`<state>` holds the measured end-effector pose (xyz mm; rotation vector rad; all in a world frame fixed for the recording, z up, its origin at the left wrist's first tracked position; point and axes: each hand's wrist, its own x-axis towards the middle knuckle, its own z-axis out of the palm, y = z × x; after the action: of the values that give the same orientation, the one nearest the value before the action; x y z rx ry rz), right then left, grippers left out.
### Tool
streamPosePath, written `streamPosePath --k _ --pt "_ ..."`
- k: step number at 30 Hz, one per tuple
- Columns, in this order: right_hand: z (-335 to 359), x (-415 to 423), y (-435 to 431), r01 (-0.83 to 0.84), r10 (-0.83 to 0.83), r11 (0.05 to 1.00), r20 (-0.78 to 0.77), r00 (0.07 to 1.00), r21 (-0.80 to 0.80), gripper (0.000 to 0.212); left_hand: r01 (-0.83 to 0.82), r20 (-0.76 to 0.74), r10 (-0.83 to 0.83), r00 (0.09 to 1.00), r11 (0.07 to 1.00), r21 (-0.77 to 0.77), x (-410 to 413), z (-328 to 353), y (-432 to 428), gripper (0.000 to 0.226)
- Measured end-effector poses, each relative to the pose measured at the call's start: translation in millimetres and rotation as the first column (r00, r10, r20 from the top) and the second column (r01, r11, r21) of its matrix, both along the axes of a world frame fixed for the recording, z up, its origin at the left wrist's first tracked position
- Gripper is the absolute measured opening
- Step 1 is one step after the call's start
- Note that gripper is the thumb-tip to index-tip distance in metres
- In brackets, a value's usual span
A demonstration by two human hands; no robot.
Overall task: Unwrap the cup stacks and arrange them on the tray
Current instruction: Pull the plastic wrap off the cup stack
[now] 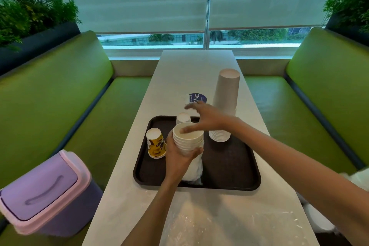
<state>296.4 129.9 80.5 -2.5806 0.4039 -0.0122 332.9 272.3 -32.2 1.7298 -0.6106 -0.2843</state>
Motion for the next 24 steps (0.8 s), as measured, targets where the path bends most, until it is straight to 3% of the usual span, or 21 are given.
streamPosePath --k 3,11,19,24 --pt "-19 3 6 0.011 0.002 0.996 -0.144 0.990 0.089 0.090 0.008 -0.018 -0.008 1.000 1.000 0.014 1 -5 0 0.101" --pt "-30 13 3 0.066 -0.040 0.990 -0.196 0.980 0.127 0.093 0.069 -0.121 -0.062 0.991 0.996 0.054 -2 -21 6 0.107" --pt "-30 22 -3 0.095 -0.051 0.983 -0.260 0.964 0.158 0.094 0.121 -0.136 -0.103 0.985 0.984 0.131 -1 -36 10 0.096" --pt "-24 25 -2 0.093 -0.058 0.990 -0.299 0.953 0.107 0.088 0.049 -0.057 -0.041 0.998 0.988 0.146 4 -18 4 0.120"
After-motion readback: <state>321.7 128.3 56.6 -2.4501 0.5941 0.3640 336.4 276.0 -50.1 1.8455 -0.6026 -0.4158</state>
